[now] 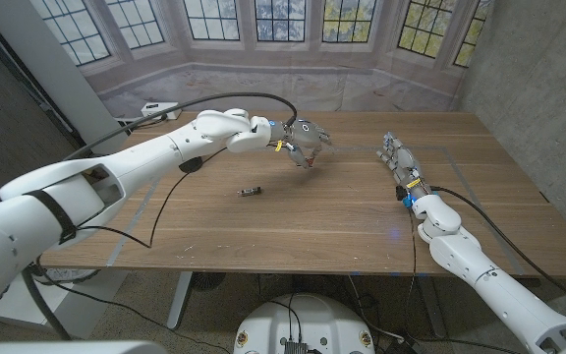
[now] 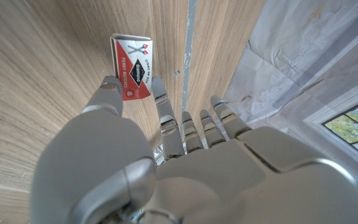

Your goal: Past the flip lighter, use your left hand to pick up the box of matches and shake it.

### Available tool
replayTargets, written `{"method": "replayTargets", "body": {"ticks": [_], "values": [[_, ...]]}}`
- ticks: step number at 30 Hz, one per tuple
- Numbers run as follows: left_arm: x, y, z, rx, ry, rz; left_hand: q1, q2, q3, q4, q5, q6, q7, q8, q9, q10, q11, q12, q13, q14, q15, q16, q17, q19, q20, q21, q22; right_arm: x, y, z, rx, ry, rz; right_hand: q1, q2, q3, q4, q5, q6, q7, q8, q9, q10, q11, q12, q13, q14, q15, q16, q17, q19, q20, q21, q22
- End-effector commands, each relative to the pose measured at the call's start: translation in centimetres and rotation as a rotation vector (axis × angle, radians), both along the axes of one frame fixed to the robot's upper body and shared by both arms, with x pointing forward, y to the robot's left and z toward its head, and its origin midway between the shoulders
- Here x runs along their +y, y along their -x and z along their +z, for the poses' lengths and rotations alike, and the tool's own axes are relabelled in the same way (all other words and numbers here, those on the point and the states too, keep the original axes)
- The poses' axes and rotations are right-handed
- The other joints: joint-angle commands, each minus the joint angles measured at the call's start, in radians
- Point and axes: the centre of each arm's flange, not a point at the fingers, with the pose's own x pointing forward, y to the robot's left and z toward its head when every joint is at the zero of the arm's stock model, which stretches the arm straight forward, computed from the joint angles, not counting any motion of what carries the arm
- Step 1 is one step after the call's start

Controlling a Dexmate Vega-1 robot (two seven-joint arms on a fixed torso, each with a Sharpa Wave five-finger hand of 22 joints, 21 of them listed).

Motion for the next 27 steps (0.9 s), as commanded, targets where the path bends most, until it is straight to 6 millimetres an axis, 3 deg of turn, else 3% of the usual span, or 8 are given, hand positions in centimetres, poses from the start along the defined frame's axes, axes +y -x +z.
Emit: {"method": "replayTargets", "body": {"ticks": [1, 27], "values": [[1.2, 0.5, 0.4, -0.005, 0.005, 0.02, 0.003, 0.001, -0.001, 0.001, 0.001, 0.007, 0.004, 0.006, 0.002, 0.011, -0.001, 0.0, 0.001, 0.005, -0.004, 0.004, 0.004, 0.007, -0.003, 0.002, 0.004, 0.3, -0.3, 0.0, 0.001, 0.006, 0.009, -0.004, 0.002, 0.004, -0.002, -0.001, 0.003, -0.001, 0.001, 0.004, 0.003, -0.001, 0.003, 0.003, 0.003, -0.004, 0.006, 0.004, 0.008, -0.016, -0.001, 0.005], [2.2, 0.5, 0.5, 0.001, 0.096, 0.033, 0.002, 0.002, -0.001, 0.001, 0.002, 0.008, 0.003, 0.007, 0.003, 0.013, -0.003, -0.002, 0.001, 0.005, -0.005, 0.004, 0.004, 0.006, -0.007, 0.002, 0.004, 0.7, -0.6, -0.4, 0.02, 0.009, 0.016, -0.005, 0.003, 0.005, -0.002, -0.001, 0.002, -0.001, 0.001, 0.004, 0.002, -0.001, 0.002, 0.003, 0.003, -0.002, 0.006, 0.004, 0.009, -0.013, -0.001, 0.005]]}}
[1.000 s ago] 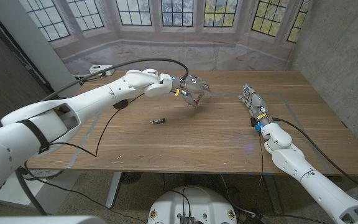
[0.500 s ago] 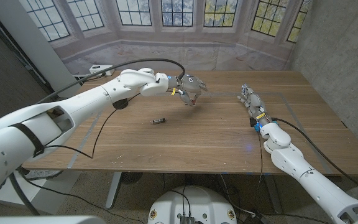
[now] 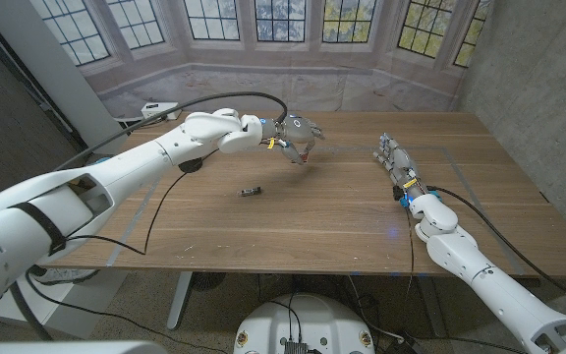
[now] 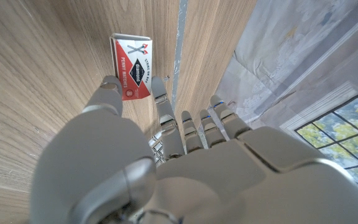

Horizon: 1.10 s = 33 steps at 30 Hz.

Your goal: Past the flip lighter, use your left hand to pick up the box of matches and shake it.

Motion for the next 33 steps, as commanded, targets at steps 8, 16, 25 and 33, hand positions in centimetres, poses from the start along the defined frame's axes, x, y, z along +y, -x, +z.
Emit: {"method": "replayTargets", "body": {"ticks": [8, 16, 25, 33], "values": [[0.25, -0.07, -0.29, 0.018, 0.028, 0.017, 0.001, 0.002, -0.001, 0.001, 0.002, 0.007, 0.005, 0.007, 0.002, 0.008, 0.003, -0.002, 0.001, 0.005, -0.005, 0.004, 0.004, 0.006, -0.006, 0.002, 0.004, -0.03, -0.11, -0.74, 0.013, -0.008, 0.002, -0.006, 0.003, 0.005, -0.001, -0.001, 0.003, -0.001, 0.001, 0.004, 0.003, 0.001, 0.002, 0.003, 0.003, -0.003, 0.006, 0.004, 0.009, -0.013, -0.001, 0.005], [0.17, -0.16, -0.7, 0.029, 0.013, 0.02, 0.001, 0.003, -0.001, 0.001, 0.002, 0.006, 0.004, 0.006, 0.002, 0.007, 0.002, -0.003, 0.001, 0.005, -0.005, 0.003, 0.004, 0.006, -0.005, 0.002, 0.004, -0.05, -0.2, -1.06, 0.019, -0.011, 0.005, -0.006, 0.003, 0.005, -0.001, -0.001, 0.002, -0.001, 0.001, 0.004, 0.003, 0.002, 0.003, 0.003, 0.003, -0.002, 0.006, 0.004, 0.008, -0.012, -0.001, 0.005], [-0.16, -0.45, -0.89, 0.04, 0.011, 0.016, 0.0, 0.003, -0.001, 0.002, 0.002, 0.006, 0.006, 0.007, 0.002, 0.01, 0.001, -0.003, 0.001, 0.005, -0.004, 0.004, 0.004, 0.005, -0.005, 0.001, 0.004, -0.18, -0.14, -1.17, 0.023, -0.013, 0.002, -0.006, 0.003, 0.005, -0.002, -0.001, 0.002, -0.001, 0.001, 0.004, 0.003, 0.001, 0.003, 0.003, 0.003, -0.002, 0.006, 0.004, 0.008, -0.012, -0.001, 0.005], [-0.14, -0.78, -0.77, 0.05, 0.041, 0.021, -0.001, 0.004, -0.001, 0.002, 0.002, 0.008, 0.003, 0.008, 0.002, 0.01, 0.001, -0.004, 0.001, 0.004, -0.004, 0.003, 0.004, 0.005, -0.005, 0.001, 0.004, -0.09, -0.35, -1.22, 0.025, -0.017, 0.003, -0.007, 0.002, 0.005, -0.001, -0.001, 0.002, 0.0, 0.001, 0.004, 0.004, 0.001, 0.003, 0.003, 0.003, -0.001, 0.006, 0.004, 0.009, -0.011, -0.001, 0.005]]}}
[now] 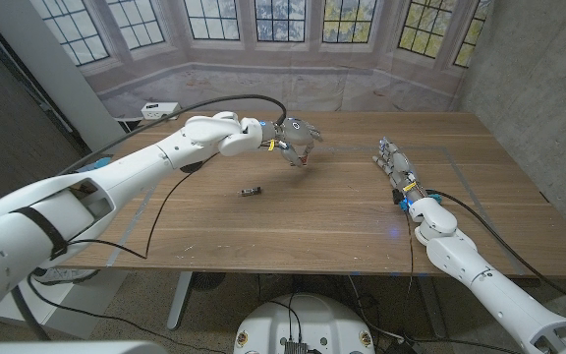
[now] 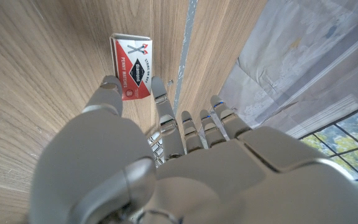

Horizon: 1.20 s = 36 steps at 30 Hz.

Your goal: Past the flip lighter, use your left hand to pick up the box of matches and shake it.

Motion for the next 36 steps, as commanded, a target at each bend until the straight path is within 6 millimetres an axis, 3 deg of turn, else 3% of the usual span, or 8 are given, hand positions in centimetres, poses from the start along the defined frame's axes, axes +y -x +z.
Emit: {"method": "replayTargets", "body": {"ticks": [1, 22, 36], "values": [[-0.1, -0.5, 0.0, 0.018, 0.028, 0.005, -0.001, 0.004, -0.001, 0.002, 0.002, 0.008, 0.004, 0.008, 0.003, 0.01, 0.001, -0.004, 0.001, 0.004, -0.005, 0.003, 0.004, 0.005, -0.005, 0.001, 0.004, 0.0, -0.2, -0.1, 0.006, -0.006, -0.001, -0.007, 0.002, 0.005, -0.001, -0.001, 0.003, -0.001, 0.001, 0.004, 0.003, 0.0, 0.003, 0.003, 0.003, -0.002, 0.006, 0.004, 0.009, -0.011, -0.001, 0.005], [1.1, -2.5, 0.3, 0.019, 0.022, 0.052, -0.001, 0.005, 0.0, 0.001, 0.002, 0.009, 0.004, 0.007, 0.002, 0.012, 0.002, -0.005, 0.002, 0.004, -0.005, 0.003, 0.004, 0.004, -0.007, 0.001, 0.004, 0.0, -0.8, -0.1, 0.02, -0.006, -0.003, -0.007, 0.003, 0.005, -0.001, -0.001, 0.003, -0.001, 0.001, 0.004, 0.003, 0.001, 0.003, 0.003, 0.003, -0.002, 0.006, 0.004, 0.011, -0.01, 0.0, 0.005], [1.8, -5.3, 2.9, -0.042, 0.033, 0.116, -0.001, 0.006, 0.0, 0.001, 0.002, 0.01, 0.004, 0.007, 0.001, 0.015, 0.0, -0.004, 0.002, 0.007, -0.007, 0.004, 0.004, 0.005, -0.006, 0.001, 0.004, -0.2, -0.9, -0.2, 0.026, -0.011, -0.007, -0.007, 0.003, 0.006, -0.001, -0.001, 0.003, -0.001, 0.001, 0.004, 0.003, 0.001, 0.003, 0.003, 0.003, -0.002, 0.006, 0.004, 0.011, -0.01, 0.0, 0.005]]}}
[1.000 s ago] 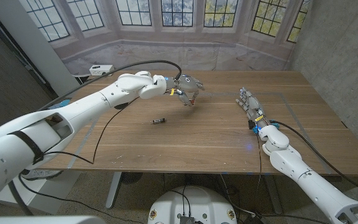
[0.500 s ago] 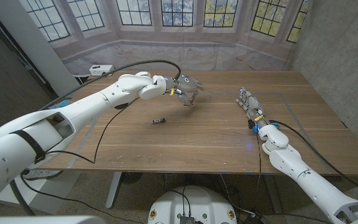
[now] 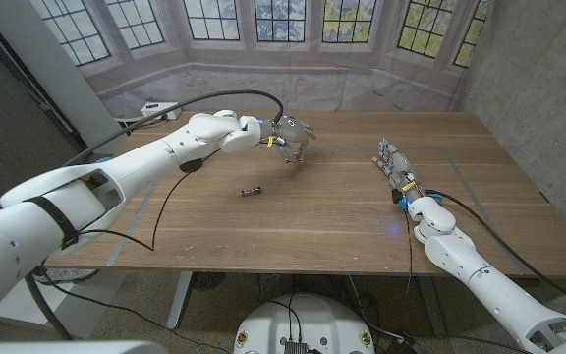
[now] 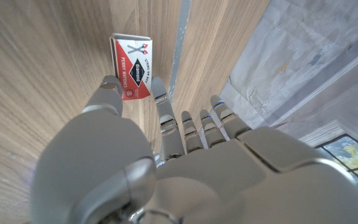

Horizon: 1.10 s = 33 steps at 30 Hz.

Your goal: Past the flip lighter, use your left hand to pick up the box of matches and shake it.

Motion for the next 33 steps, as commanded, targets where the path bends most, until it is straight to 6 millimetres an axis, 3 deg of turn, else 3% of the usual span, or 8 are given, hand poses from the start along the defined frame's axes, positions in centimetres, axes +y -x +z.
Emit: {"method": "replayTargets", "body": {"ticks": [1, 16, 33], "values": [[0.5, -2.2, 2.0, -0.045, 0.007, 0.053, -0.001, 0.006, 0.001, 0.001, 0.002, 0.005, -0.002, 0.007, 0.001, 0.015, 0.0, 0.0, 0.002, 0.007, -0.008, 0.004, 0.004, 0.005, -0.006, 0.001, 0.004, -0.1, -0.1, -0.1, 0.006, -0.007, -0.003, -0.007, 0.003, 0.006, -0.001, -0.001, 0.003, -0.002, 0.001, 0.004, 0.002, 0.0, 0.002, 0.003, 0.004, -0.002, 0.006, 0.004, 0.008, -0.014, 0.0, 0.005], [0.1, -3.8, 3.6, -0.075, 0.025, 0.086, 0.001, 0.008, 0.002, 0.0, 0.002, 0.005, -0.002, 0.007, 0.001, 0.018, -0.002, 0.0, 0.002, 0.013, -0.008, 0.005, 0.003, 0.008, -0.009, 0.003, 0.004, -0.4, 0.0, -0.4, 0.009, -0.016, -0.008, -0.007, 0.003, 0.006, -0.002, -0.001, 0.003, -0.001, 0.001, 0.004, 0.002, 0.001, 0.002, 0.003, 0.003, -0.002, 0.006, 0.004, 0.008, -0.01, 0.0, 0.005], [-1.1, -3.9, 4.1, -0.09, 0.025, 0.085, 0.0, 0.01, 0.002, 0.001, 0.001, 0.005, -0.004, 0.007, 0.001, 0.023, -0.002, 0.0, 0.002, 0.014, -0.009, 0.005, 0.003, 0.008, -0.007, 0.002, 0.004, -0.7, 0.3, -0.7, 0.008, -0.019, -0.006, -0.007, 0.004, 0.007, -0.001, -0.001, 0.004, -0.001, 0.001, 0.004, 0.003, 0.001, 0.003, 0.003, 0.004, -0.002, 0.006, 0.004, 0.009, -0.009, 0.0, 0.005]]}}
